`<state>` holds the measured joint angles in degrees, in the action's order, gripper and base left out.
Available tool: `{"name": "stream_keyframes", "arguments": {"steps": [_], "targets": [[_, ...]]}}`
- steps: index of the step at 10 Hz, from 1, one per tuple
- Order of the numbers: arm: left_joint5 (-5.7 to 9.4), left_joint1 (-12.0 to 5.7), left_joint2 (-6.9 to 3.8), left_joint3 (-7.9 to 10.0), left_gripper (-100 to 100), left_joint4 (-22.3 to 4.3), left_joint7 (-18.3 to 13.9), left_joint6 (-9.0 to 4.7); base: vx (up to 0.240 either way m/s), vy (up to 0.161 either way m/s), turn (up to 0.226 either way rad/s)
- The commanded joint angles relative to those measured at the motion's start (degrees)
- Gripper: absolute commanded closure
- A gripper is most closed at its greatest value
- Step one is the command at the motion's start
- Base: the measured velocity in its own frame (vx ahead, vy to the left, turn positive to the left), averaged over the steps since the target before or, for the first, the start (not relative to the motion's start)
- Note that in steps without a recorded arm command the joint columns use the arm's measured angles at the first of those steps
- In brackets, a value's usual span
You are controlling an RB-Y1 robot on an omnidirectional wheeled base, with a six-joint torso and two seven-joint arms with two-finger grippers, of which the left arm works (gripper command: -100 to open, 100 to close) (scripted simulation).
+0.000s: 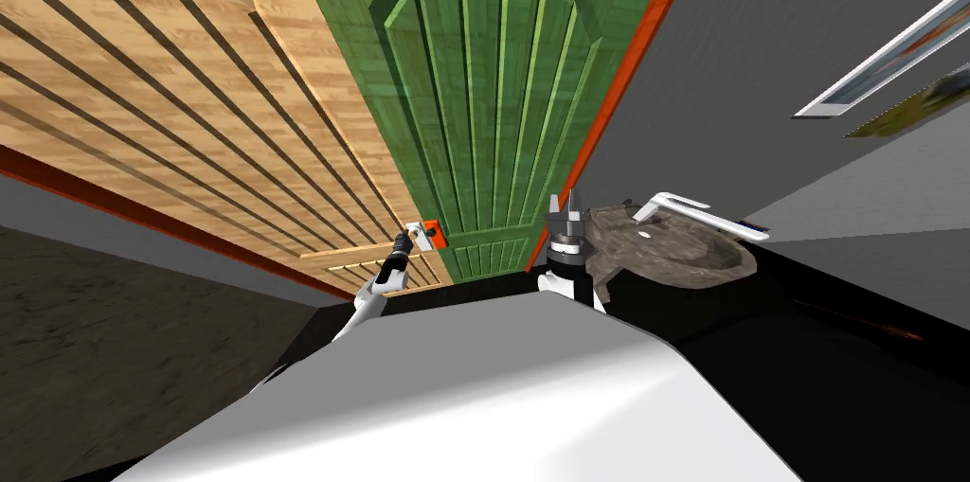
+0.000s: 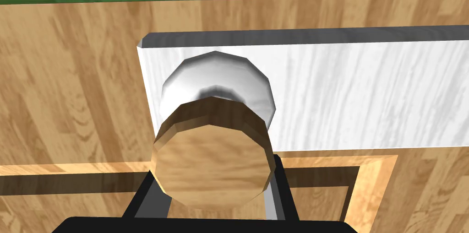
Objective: Pull the door open
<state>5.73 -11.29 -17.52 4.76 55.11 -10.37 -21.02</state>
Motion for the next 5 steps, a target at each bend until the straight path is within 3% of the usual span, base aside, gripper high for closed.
{"name": "stream_keyframes", "arguments": {"steps": [1, 4, 5], "targets": [[-0.01, 0.12, -0.07, 0.05, 100, -0.1, 0.0, 0.0, -0.025, 0.021, -0.027], [-0.01, 0.12, -0.07, 0.05, 100, -0.1, 0.0, 0.0, -0.009, 0.003, -0.002], [0.16, 1.19, -1.12, 0.56, 100, -0.5, -0.2, 0.08, -0.132, 0.091, 0.139]]}}
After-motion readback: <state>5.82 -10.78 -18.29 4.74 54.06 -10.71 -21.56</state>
